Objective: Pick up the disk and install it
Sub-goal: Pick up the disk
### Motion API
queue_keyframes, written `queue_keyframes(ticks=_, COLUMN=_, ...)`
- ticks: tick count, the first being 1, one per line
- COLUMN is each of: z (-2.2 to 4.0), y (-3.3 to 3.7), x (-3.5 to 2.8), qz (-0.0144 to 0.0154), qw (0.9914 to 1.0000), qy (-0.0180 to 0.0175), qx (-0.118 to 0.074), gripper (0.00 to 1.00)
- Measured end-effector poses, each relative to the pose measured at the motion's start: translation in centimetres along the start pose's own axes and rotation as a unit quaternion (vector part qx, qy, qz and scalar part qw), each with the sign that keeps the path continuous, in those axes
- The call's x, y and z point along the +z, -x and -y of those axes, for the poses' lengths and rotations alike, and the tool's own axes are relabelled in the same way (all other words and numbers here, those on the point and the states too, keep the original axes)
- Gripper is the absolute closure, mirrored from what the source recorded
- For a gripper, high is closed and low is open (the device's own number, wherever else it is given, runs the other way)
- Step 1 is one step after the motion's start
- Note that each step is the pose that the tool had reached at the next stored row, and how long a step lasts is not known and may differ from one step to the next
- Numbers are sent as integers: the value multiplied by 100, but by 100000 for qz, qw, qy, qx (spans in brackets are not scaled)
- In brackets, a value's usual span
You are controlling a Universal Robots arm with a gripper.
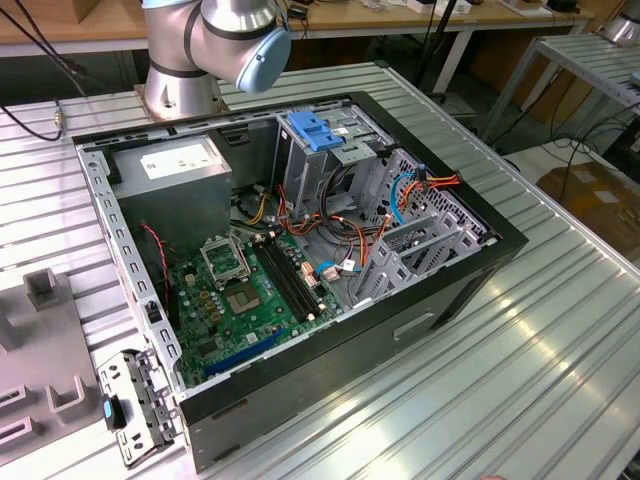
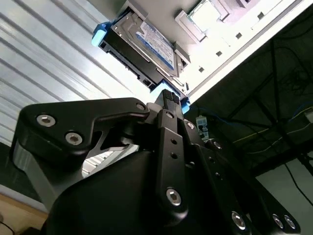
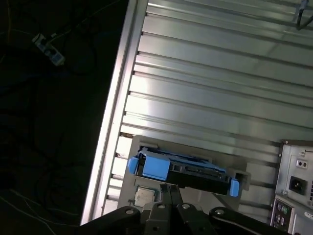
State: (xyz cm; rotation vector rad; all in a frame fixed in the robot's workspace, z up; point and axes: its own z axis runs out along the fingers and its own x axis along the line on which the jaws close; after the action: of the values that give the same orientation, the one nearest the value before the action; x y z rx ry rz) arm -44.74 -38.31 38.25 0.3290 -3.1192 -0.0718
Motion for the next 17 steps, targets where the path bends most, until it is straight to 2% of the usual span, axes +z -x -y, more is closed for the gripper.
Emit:
queue_keyframes(ticks=2, z=0, y=0, x=0, qz=-70, qw=99988, qy=1, qx=-1528, gripper=89)
queue_keyframes(ticks=4, z=0, y=0, x=1, qz=-164, qw=99937, qy=-1, qx=-3534, gripper=89)
queue_keyframes(ticks=6, z=0, y=0, x=2, qz=-254, qw=99846, qy=-1, qx=-5549, gripper=89)
queue_keyframes(ticks=10, z=1, y=1, x=6, qz=-432, qw=99557, qy=-2, qx=-9395, gripper=89)
queue_keyframes(ticks=11, z=1, y=0, x=9, qz=-504, qw=99399, qy=-5, qx=-10936, gripper=89)
queue_keyframes(ticks=12, z=1, y=0, x=10, qz=-546, qw=99300, qy=-5, qx=-11802, gripper=89)
queue_keyframes(ticks=13, z=1, y=1, x=12, qz=-595, qw=99165, qy=-3, qx=-12879, gripper=89)
queue_keyframes(ticks=14, z=1, y=0, x=15, qz=-658, qw=98977, qy=-4, qx=-14255, gripper=89)
queue_keyframes(ticks=15, z=1, y=1, x=16, qz=-700, qw=98852, qy=-2, qx=-15094, gripper=89)
queue_keyframes(ticks=17, z=1, y=1, x=18, qz=-804, qw=98485, qy=-11, qx=-17320, gripper=89)
